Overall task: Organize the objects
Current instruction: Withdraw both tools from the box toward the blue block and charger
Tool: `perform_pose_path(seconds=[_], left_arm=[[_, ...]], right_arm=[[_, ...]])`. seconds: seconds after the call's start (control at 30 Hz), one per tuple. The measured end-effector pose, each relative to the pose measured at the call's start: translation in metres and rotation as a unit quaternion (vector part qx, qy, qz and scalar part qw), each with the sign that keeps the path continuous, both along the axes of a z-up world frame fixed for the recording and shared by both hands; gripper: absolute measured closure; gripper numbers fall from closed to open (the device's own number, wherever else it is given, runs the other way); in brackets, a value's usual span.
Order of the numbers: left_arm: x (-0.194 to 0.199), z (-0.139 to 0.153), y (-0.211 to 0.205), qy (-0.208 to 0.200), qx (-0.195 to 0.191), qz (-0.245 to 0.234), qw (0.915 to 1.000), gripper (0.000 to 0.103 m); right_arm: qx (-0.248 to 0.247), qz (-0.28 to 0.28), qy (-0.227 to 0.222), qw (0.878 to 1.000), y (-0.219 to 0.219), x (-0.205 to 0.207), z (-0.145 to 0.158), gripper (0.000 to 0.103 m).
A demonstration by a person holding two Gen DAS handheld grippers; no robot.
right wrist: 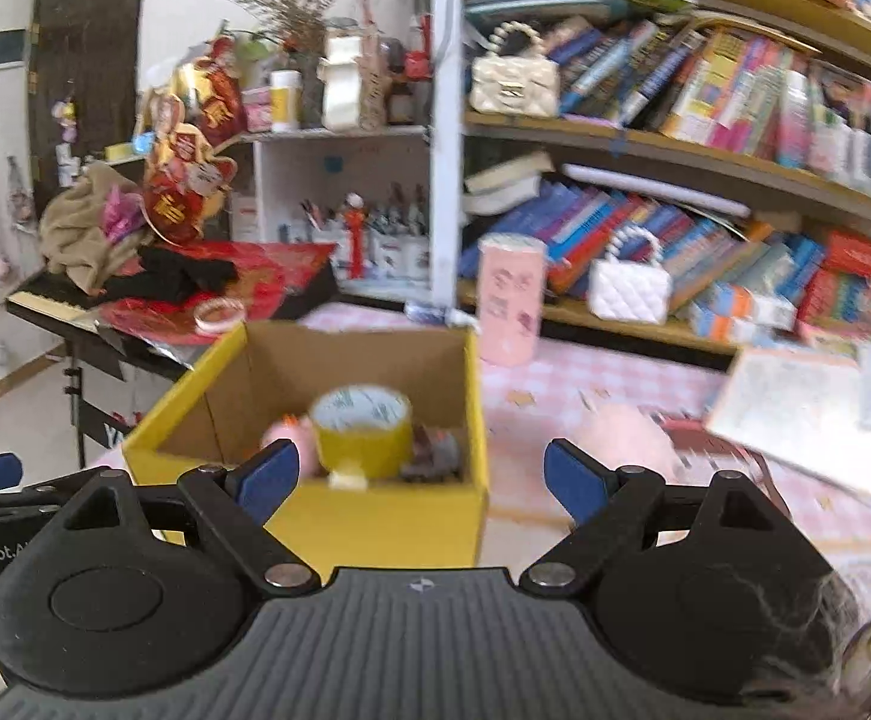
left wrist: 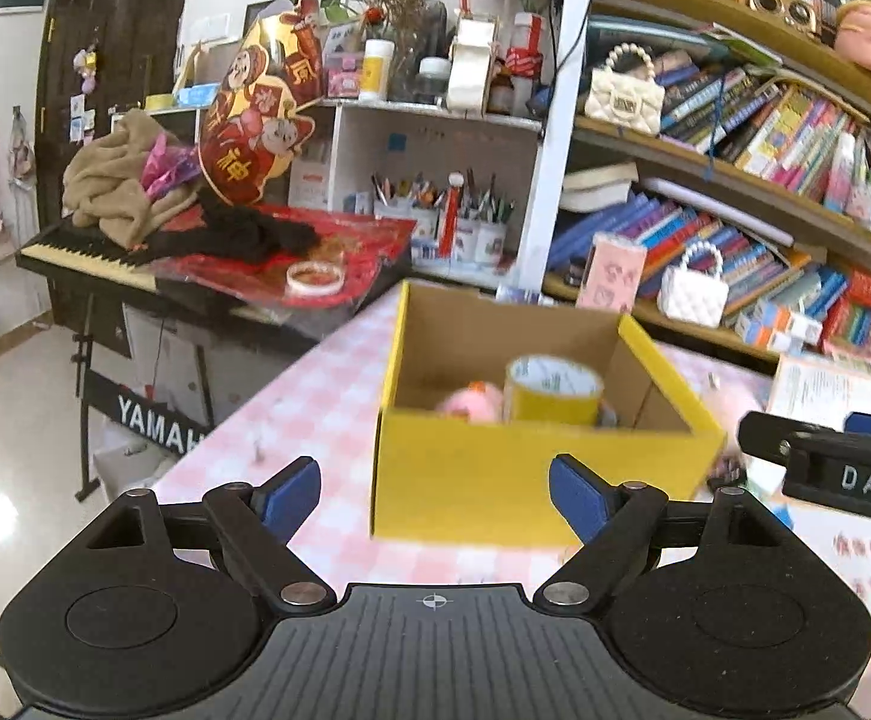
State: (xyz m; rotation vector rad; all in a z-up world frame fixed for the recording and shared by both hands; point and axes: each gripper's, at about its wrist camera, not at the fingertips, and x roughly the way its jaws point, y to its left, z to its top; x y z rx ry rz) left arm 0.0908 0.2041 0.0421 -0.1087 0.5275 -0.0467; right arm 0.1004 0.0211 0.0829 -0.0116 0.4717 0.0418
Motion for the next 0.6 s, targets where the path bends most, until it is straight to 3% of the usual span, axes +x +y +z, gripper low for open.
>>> perform_pose_path(seconds=[0.13,0.3,0.47,0.6], left_arm=[[-0.018,-0.016,-0.001,0.017,0.011,-0.002,0.9998,0.016],[-0.034,-0.03,-0.006,0.037,0.013,-0.023,0.999,0.016],[-0.04,-0.038,-0.023,0.06,0.006,-0.067,0.9959,0.016],[-0.043,-0.039,-0.045,0.061,0.021,-0.117,0.9911,0.016]], right_arm=[[-0.029,-0.026,0.013,0.999,0.008,-0.038,-0.026,0.014],[-0.072,-0.033,0.063,0.995,0.019,-0.073,-0.06,0.014],[-0.075,-0.056,0.078,0.993,0.016,-0.095,-0.069,0.014],[-0.07,-0.095,0.087,0.989,0.001,-0.102,-0.071,0.014]])
